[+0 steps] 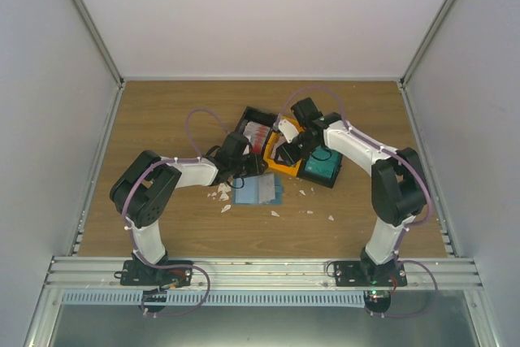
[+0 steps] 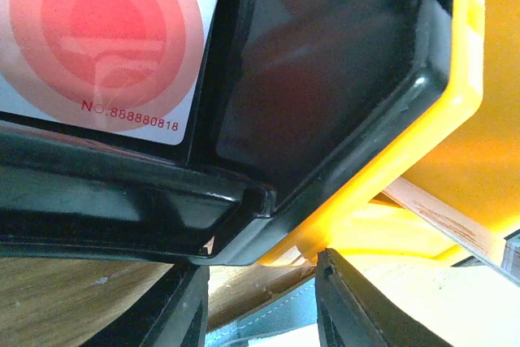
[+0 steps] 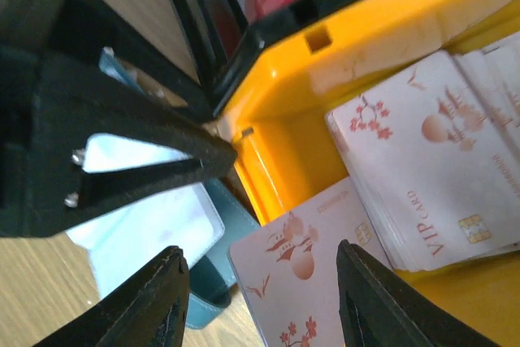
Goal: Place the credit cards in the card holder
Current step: Pick up the credit card from the storage box.
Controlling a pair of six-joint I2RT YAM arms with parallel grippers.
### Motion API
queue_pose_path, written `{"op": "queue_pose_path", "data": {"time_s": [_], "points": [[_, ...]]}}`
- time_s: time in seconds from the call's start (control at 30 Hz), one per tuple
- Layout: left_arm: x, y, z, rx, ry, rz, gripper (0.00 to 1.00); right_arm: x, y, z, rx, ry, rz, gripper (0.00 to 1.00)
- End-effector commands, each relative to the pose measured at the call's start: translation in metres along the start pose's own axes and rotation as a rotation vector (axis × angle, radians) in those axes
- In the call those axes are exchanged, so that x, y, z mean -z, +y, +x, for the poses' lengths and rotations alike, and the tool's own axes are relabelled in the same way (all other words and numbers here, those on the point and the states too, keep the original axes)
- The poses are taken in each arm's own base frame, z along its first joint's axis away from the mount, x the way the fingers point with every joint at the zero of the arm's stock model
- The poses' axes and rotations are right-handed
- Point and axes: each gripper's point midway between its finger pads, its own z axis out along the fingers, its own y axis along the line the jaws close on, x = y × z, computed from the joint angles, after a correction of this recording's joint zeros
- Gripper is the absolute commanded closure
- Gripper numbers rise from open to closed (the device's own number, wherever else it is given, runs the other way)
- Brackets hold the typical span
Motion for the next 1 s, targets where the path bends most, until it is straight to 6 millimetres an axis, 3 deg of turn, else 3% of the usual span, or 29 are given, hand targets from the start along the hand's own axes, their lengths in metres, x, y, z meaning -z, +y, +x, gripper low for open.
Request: {"op": "queue_pose_path", "data": {"time_s": [0.0,0.13,0.27,0.43,0.53,0.77,0.87,0.97], "points": [[0.008,-0.021,-0.03,-0.036,-0.098,0.049,0.62,-0.016,-0.003,0.015,0.086,0.059,0.054,0.49],[0.008,-0.022,-0.031,-0.037,-0.098,0.052,0.61,-0.028,-0.011,0.024,0.098,0.105,0.104,0.52],[0.009,-0.023,-0.031,-0.043,-0.098,0.059,0.61,-0.028,-0.018,0.019,0.106,0.094,0.154,0.7],[0.015,-0.029,-0.034,-0.057,-0.115,0.08,0.61,-0.005,-0.037,-0.004,0.089,0.014,0.311,0.97],[0.021,-0.034,-0.037,-0.066,-0.126,0.094,0.61,0.012,-0.04,-0.019,0.09,-0.043,0.362,0.99],[0.048,-0.056,-0.045,-0.113,-0.175,0.161,0.54,0.049,-0.019,-0.043,0.074,-0.153,0.324,1.0],[0.067,-0.069,-0.05,-0.177,-0.212,0.203,0.46,0.066,-0.003,-0.049,0.06,-0.203,0.256,0.99],[0.088,-0.087,-0.049,-0.28,-0.228,0.27,0.36,0.077,0.026,-0.05,0.066,-0.244,0.101,0.99]]}}
